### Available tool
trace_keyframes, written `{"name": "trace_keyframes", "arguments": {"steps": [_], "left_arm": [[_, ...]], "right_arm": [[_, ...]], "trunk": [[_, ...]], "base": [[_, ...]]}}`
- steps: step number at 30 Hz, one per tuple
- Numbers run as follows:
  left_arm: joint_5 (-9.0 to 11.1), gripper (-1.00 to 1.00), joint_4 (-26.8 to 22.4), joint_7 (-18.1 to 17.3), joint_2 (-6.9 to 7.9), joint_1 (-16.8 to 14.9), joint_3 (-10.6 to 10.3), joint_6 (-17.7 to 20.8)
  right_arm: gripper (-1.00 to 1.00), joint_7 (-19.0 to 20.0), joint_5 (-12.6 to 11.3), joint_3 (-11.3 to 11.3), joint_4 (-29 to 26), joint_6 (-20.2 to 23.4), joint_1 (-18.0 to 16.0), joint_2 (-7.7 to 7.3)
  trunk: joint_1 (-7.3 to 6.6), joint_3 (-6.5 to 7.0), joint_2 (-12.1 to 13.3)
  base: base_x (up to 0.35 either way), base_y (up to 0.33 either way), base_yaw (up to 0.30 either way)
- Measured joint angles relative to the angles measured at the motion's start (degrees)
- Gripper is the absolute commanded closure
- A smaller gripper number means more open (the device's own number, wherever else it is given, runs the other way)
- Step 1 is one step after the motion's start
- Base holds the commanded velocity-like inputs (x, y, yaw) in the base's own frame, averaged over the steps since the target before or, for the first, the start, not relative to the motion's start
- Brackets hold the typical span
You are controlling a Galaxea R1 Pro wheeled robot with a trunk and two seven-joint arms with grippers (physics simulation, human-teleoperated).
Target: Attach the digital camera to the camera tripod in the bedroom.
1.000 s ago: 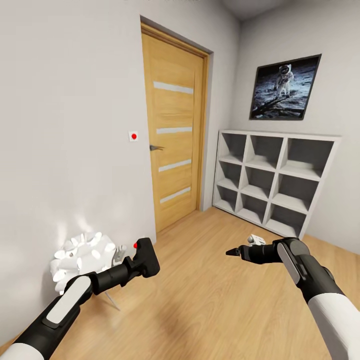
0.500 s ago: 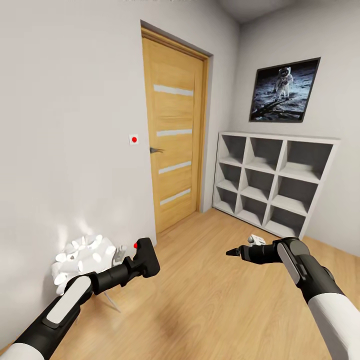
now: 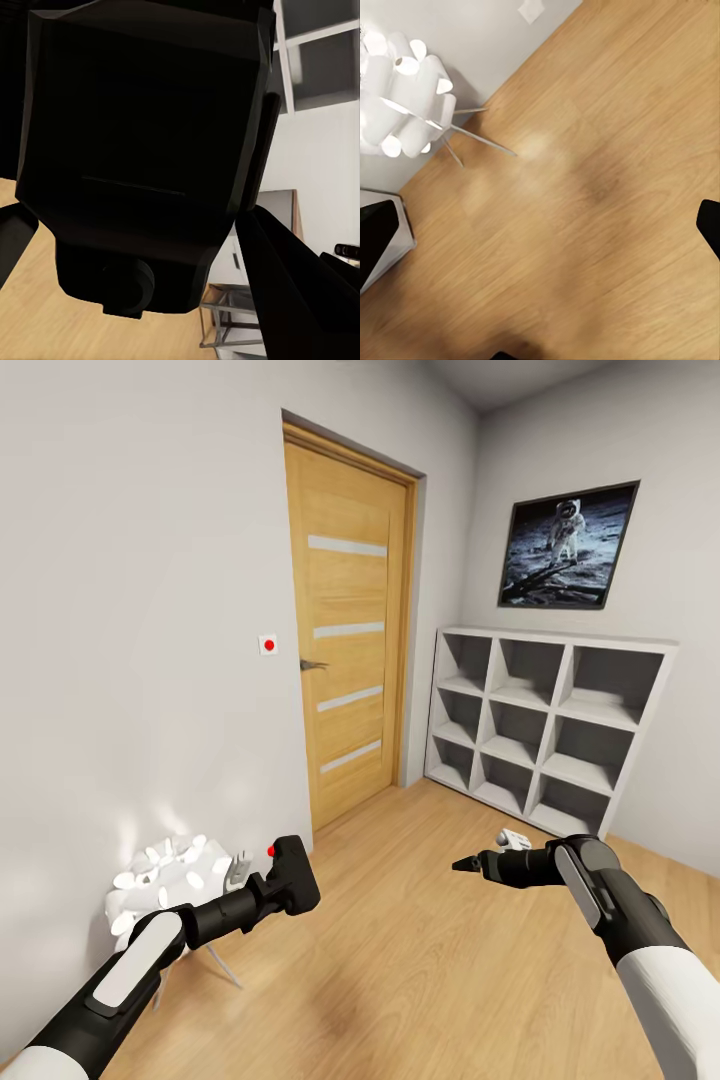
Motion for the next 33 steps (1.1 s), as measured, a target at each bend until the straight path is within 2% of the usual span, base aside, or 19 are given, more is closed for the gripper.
{"name": "trace_keyframes", "arguments": {"steps": [33], "left_arm": [[0.0, 1.00, 0.0, 0.0, 0.08, 0.0, 0.0, 0.0]], "right_arm": [[-1.00, 0.0, 0.4, 0.0, 0.0, 0.0, 0.0, -0.04]], "trunk": [[-7.25, 5.93, 13.2]], "base": [[0.000, 0.000, 0.000]]}}
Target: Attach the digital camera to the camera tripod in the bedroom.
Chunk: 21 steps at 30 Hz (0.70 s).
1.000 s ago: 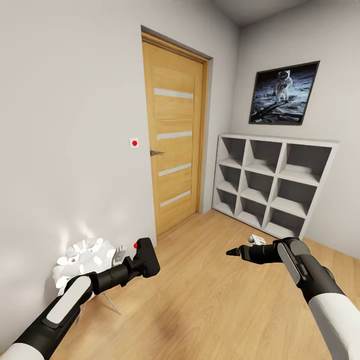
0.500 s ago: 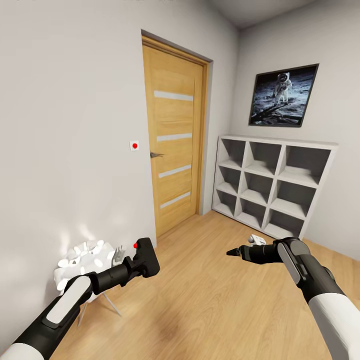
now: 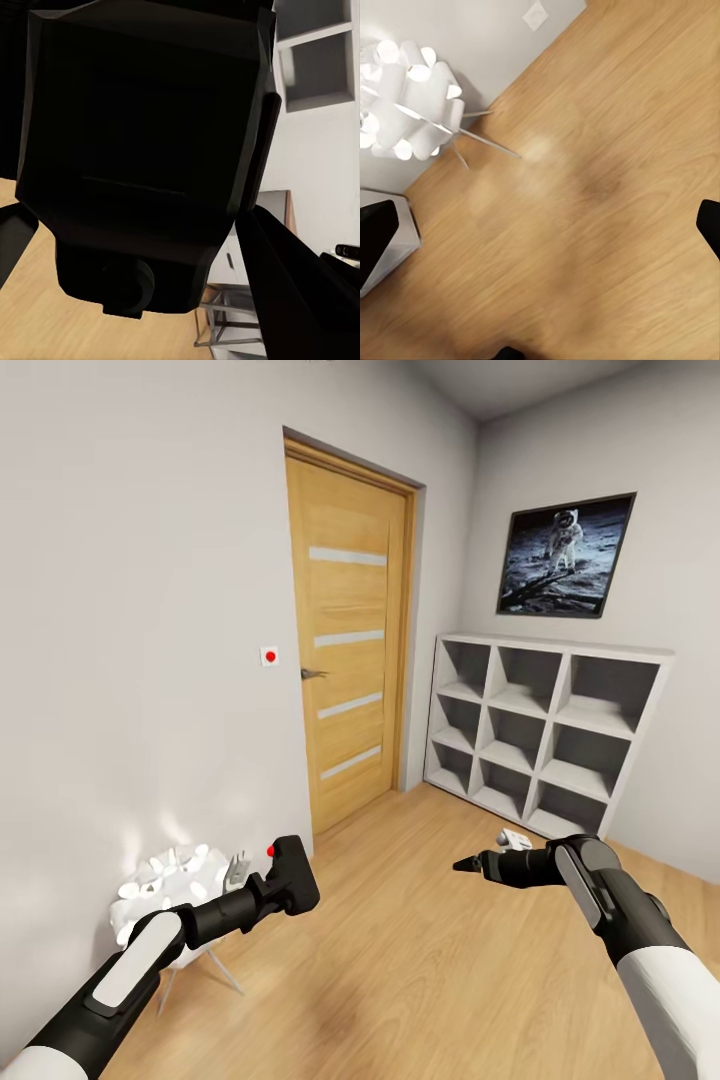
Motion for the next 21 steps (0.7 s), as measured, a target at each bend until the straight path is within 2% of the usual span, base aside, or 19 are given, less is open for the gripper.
{"name": "trace_keyframes", "arguments": {"steps": [21], "left_arm": [[0.0, 1.00, 0.0, 0.0, 0.00, 0.0, 0.0, -0.1]], "right_arm": [[-1.00, -0.2, 0.1, -0.1, -3.6, -0.7, 0.0, -0.01]], "trunk": [[-4.61, 3.78, 8.4]], "base": [[0.000, 0.000, 0.000]]}}
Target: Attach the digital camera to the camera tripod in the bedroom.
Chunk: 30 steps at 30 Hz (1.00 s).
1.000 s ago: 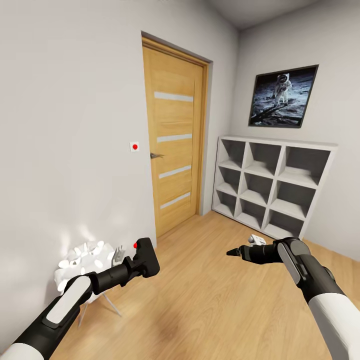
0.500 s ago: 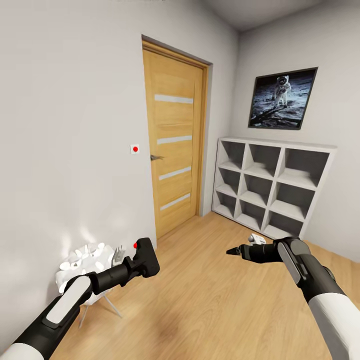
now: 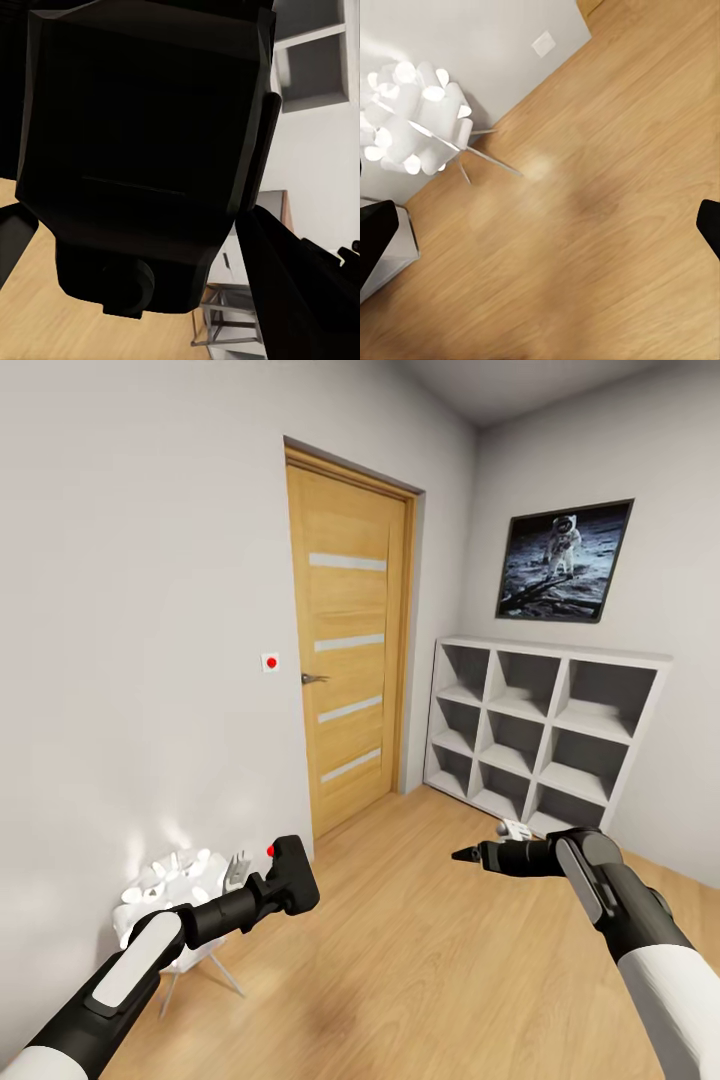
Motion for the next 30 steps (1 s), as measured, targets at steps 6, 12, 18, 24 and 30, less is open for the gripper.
{"name": "trace_keyframes", "arguments": {"steps": [6, 12, 18, 24, 30], "left_arm": [[0.0, 1.00, -0.3, 0.0, 0.00, 0.0, 0.0, 0.0], [0.0, 1.00, -0.5, 0.1, 0.11, 0.0, 0.1, 0.3], [0.0, 1.00, -1.2, 0.2, 0.16, 0.0, 1.2, 0.6], [-0.1, 1.00, -3.3, 0.5, 0.11, 0.0, 2.2, 0.6], [-0.1, 1.00, -3.3, 0.7, 0.10, 0.0, 2.3, 0.6]], "right_arm": [[-1.00, -0.1, 0.0, 0.0, -0.1, 0.0, 0.0, -0.07], [-1.00, -0.1, 0.0, 0.0, -0.1, 0.0, 0.0, -0.08], [-1.00, -0.1, 0.0, 0.0, -0.1, 0.0, 0.0, -0.08], [-1.00, -0.1, 0.0, 0.0, -0.1, 0.0, 0.0, -0.07], [-1.00, -0.1, 0.0, 0.0, -0.2, 0.0, 0.0, -0.07]], "trunk": [[-1.32, 1.08, 2.4], [-1.33, 1.08, 2.4], [-1.33, 1.09, 2.4], [-1.32, 1.08, 2.4], [-1.32, 1.08, 2.4]], "base": [[0.000, 0.000, 0.000], [0.000, 0.000, 0.000], [0.000, 0.000, 0.000], [0.000, -0.063, 0.000], [0.000, -0.232, 0.000]]}}
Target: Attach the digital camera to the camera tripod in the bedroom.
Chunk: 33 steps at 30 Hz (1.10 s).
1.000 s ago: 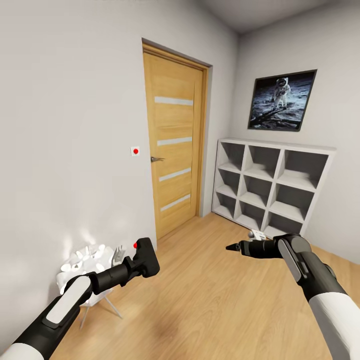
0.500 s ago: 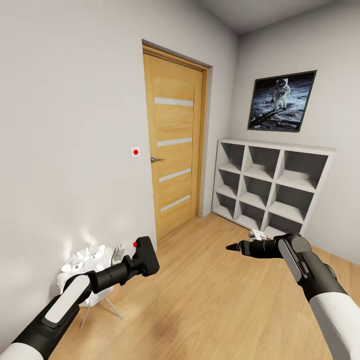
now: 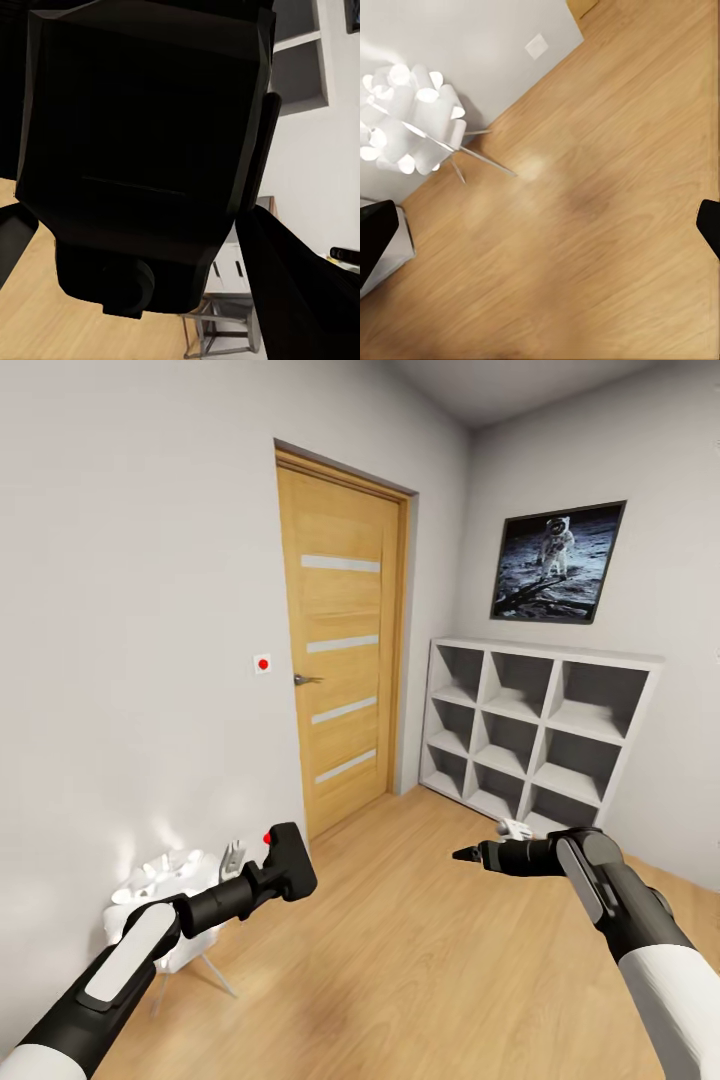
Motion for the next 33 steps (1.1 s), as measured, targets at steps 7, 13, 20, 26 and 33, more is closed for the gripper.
{"name": "trace_keyframes", "arguments": {"steps": [7, 13, 20, 26, 33], "left_arm": [[0.0, 1.00, 0.1, 0.0, 0.00, 0.0, 0.0, 0.0], [0.0, 1.00, 0.2, 0.0, -0.01, 0.0, 0.0, 0.0], [0.0, 1.00, 0.4, -0.1, -0.01, 0.0, 0.0, -0.2], [-0.1, 1.00, 1.0, -0.3, -0.05, 0.0, 0.0, -0.5], [-0.1, 1.00, 5.1, -0.4, -0.46, 0.0, 0.2, -0.2]], "right_arm": [[-1.00, 0.0, 0.1, 0.0, -0.1, 0.1, 0.0, 0.00], [-1.00, -0.1, 0.2, 0.0, -0.2, 0.1, 0.0, -0.07], [-1.00, -0.2, 0.1, 0.0, -0.2, 0.0, 0.0, -0.08], [-1.00, -0.4, 0.1, -0.1, -0.2, -0.1, 0.0, -0.10], [-1.00, -0.5, 0.1, -0.1, -0.2, -0.3, 0.0, -0.11]], "trunk": [[0.00, 0.00, 0.0], [0.00, 0.00, 0.0], [0.00, 0.00, 0.0], [0.00, 0.00, 0.0], [0.00, 0.00, 0.0]], "base": [[0.000, -0.274, -0.038], [0.000, -0.267, -0.221], [0.000, -0.089, -0.277], [0.000, -0.013, -0.286], [0.000, -0.001, -0.288]]}}
